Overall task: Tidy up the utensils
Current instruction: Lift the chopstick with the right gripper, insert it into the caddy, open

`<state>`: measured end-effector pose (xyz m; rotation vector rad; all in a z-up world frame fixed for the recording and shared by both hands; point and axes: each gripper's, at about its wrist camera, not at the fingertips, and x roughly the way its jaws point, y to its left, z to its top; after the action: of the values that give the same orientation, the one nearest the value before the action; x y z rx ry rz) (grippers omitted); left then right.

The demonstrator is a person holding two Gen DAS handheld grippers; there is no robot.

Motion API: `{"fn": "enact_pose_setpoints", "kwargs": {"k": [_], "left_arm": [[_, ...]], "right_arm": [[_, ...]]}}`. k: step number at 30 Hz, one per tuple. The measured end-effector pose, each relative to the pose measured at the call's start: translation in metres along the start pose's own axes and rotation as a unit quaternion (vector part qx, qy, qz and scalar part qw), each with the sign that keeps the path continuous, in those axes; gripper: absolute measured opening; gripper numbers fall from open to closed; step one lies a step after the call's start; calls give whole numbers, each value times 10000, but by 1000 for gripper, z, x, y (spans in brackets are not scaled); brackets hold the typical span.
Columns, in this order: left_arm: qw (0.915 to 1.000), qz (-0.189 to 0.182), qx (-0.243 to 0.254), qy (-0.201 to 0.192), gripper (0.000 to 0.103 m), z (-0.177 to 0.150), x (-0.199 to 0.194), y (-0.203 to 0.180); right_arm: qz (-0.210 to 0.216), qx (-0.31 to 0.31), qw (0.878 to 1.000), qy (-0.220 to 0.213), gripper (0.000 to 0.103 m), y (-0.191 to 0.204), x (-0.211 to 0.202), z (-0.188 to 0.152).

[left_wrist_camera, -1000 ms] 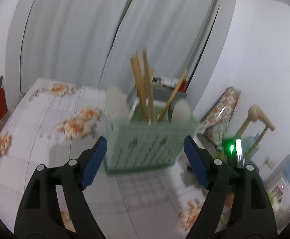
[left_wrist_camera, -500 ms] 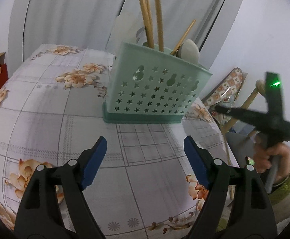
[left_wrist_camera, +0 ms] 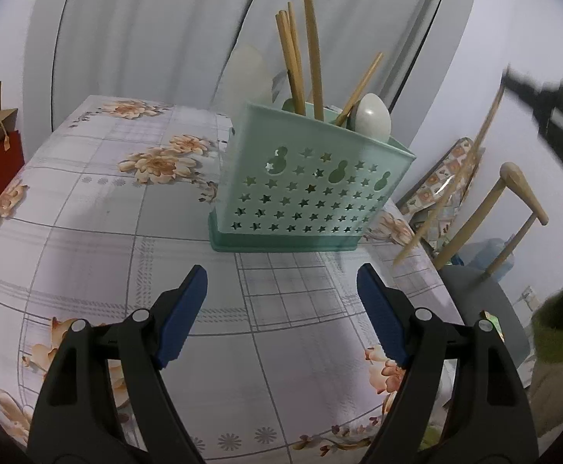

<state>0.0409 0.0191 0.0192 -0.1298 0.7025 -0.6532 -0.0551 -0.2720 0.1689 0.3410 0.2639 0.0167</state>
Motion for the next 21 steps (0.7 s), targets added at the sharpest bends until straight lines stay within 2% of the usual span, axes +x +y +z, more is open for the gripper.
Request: {"fn": "enact_pose_setpoints", "kwargs": {"k": [4, 10, 16, 21], "left_arm": [[10000, 54, -25, 0, 76, 1, 1, 0], [9999, 126, -72, -32, 76, 0, -2, 2], [9996, 193, -209, -87, 76, 1, -5, 13], [9993, 218, -287, -108, 76, 0, -8, 19]], "right_arm": [[556, -212, 9977, -318, 6, 25, 4, 37], [905, -655, 9925, -502, 6, 62, 30, 73], [793, -970, 9907, -526, 6, 81, 57, 82], [495, -1212, 9908, -329, 6, 81, 84, 66]]}}
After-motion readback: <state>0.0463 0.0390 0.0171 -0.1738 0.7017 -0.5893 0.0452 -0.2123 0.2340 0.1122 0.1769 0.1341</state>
